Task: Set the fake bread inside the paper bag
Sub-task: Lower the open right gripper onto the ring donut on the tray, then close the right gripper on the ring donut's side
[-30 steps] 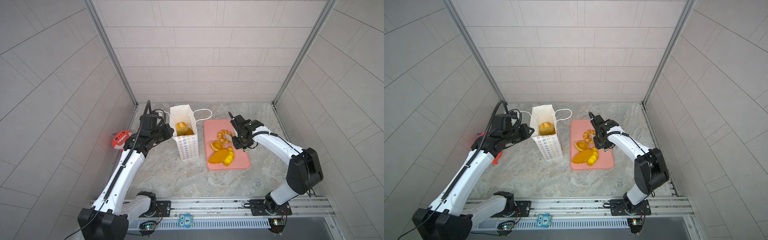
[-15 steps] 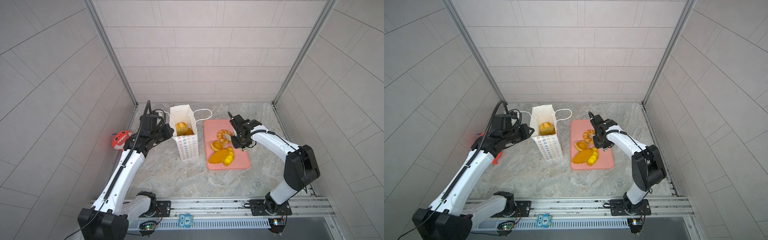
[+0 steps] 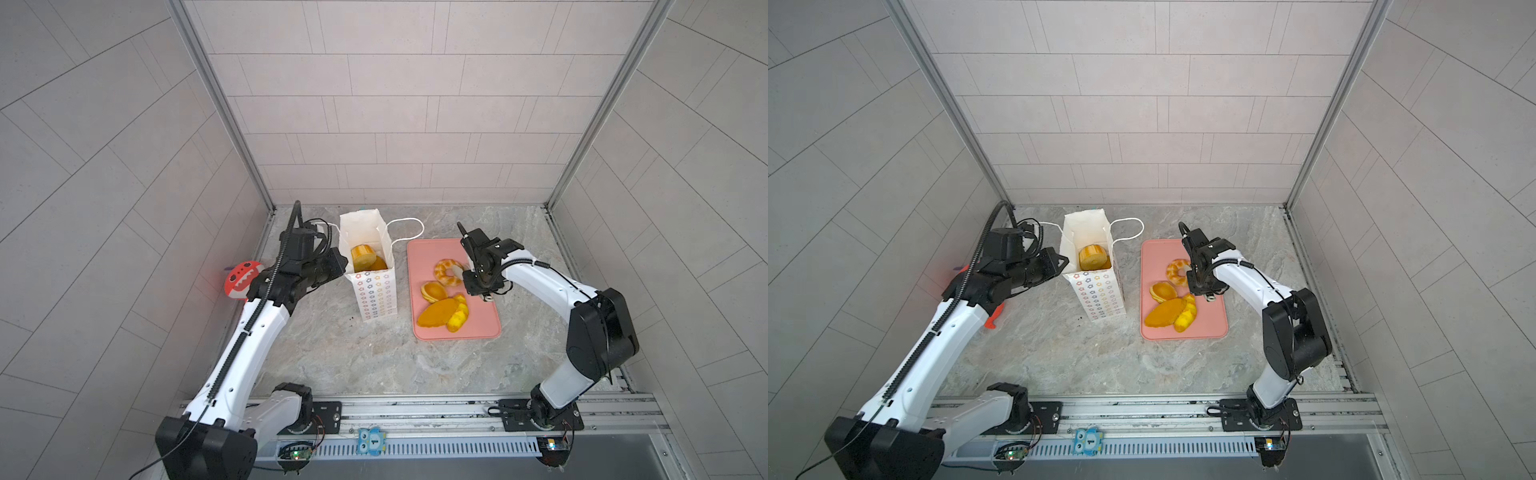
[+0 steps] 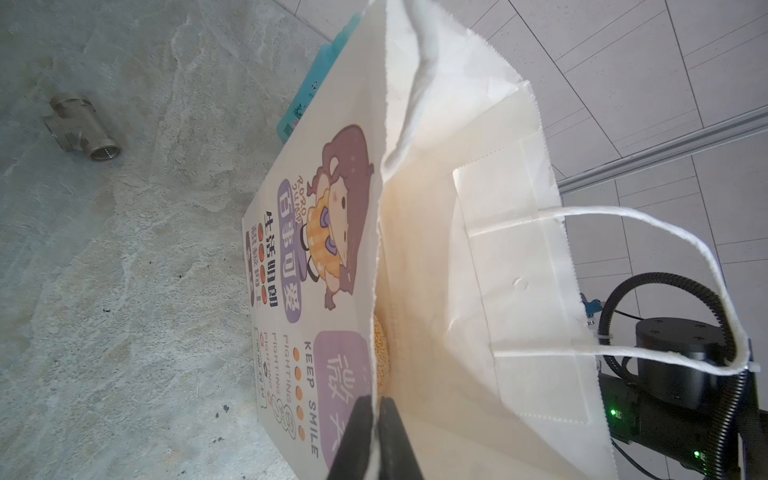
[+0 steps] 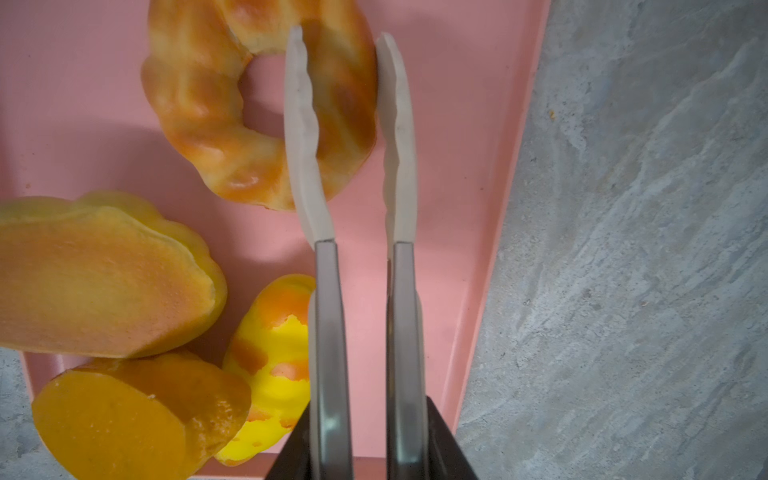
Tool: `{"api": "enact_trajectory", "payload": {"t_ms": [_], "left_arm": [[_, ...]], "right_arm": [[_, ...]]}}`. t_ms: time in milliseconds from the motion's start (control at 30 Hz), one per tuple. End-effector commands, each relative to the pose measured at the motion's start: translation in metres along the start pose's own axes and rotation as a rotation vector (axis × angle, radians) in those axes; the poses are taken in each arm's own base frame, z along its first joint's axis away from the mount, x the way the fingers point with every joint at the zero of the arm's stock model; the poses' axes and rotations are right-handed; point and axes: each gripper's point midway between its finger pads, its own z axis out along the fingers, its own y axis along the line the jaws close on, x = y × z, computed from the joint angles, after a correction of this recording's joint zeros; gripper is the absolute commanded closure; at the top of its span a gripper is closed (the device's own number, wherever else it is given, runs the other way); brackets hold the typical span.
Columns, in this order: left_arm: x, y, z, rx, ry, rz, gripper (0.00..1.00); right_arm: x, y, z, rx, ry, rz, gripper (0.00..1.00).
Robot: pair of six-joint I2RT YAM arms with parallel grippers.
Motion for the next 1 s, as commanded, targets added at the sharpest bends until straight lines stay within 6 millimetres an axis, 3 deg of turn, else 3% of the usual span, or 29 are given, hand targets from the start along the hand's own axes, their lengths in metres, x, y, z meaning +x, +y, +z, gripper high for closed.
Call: {"api": "enact_trajectory", "payload": {"t_ms": [0,967], "left_arm": [[-0.003,-0.003,-0.003,0.007,-0.013,0.011,0.90],[-0.004,-0.005,-0.004,0.012,-0.016,0.010,0.90]], "right_arm": [[-0.007,-0.004,-0.011,0.005,-0.039,0.022,0.68],[-0.024,-0.017,-0.067,-0.009,-0.157,0.055,0.70]]}}
